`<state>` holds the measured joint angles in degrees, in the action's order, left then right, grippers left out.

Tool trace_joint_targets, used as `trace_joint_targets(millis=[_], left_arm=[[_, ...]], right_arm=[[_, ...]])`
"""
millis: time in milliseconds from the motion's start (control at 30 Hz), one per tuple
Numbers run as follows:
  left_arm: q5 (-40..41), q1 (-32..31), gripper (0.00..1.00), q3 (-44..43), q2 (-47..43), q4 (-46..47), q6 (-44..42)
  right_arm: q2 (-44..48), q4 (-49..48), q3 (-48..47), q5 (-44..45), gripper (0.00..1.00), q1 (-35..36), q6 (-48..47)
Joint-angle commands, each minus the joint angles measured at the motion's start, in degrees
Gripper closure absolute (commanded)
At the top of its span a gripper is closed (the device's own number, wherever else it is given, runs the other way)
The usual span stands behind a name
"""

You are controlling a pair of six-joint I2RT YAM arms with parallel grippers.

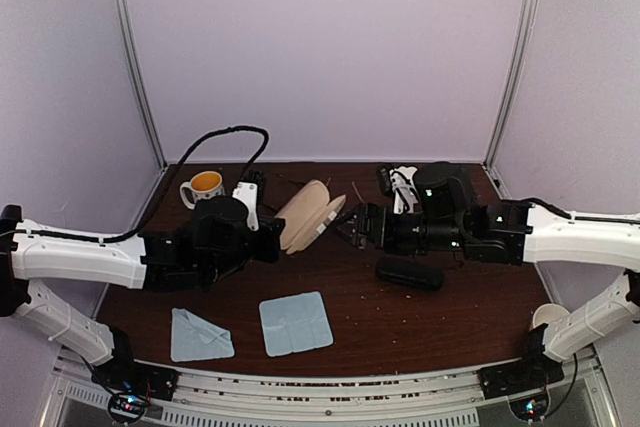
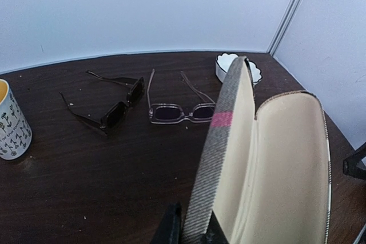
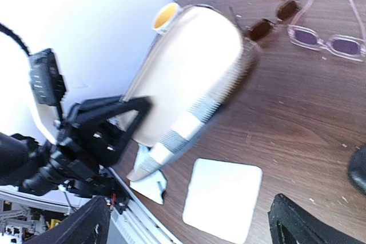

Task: Organize the sunglasses
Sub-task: Place the opened sunglasses case at the center of the board.

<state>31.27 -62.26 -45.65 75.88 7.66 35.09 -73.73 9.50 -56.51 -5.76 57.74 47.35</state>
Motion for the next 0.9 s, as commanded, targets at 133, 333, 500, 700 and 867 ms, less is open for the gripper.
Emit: trace_joint_targets(millis=[133,333,500,700,867], left_arm=[[-2.03,-0.23,1.0,-1.57,-2.84,3.71,8.97],[-3.58,-0.23,1.0,-0.02,-6.65,3.8,9.72],[-4.6,-0.23,1.0,0.64,-5.8,5.09,9.61],[-5.76,-0.23,1.0,1.54,-4.76,7.48,8.48],[-3.62,-0.23,1.0,1.88,-5.28,6.13,7.04]], right_arm=[[-3.28,-15.24,1.27,-4.76,0.01,0.05,-0.33],[-5.33,-13.83,-0.6,-5.69,0.01,-0.22,-2.11],[-6.83,-11.34,-3.2,-4.76,0.07,-0.32,-2.54],[-6.84,-8.53,-7.23,-5.54,0.07,-0.35,-6.55],[-6.93,-4.73,-9.07,-4.62,0.08,-0.82,-7.0]])
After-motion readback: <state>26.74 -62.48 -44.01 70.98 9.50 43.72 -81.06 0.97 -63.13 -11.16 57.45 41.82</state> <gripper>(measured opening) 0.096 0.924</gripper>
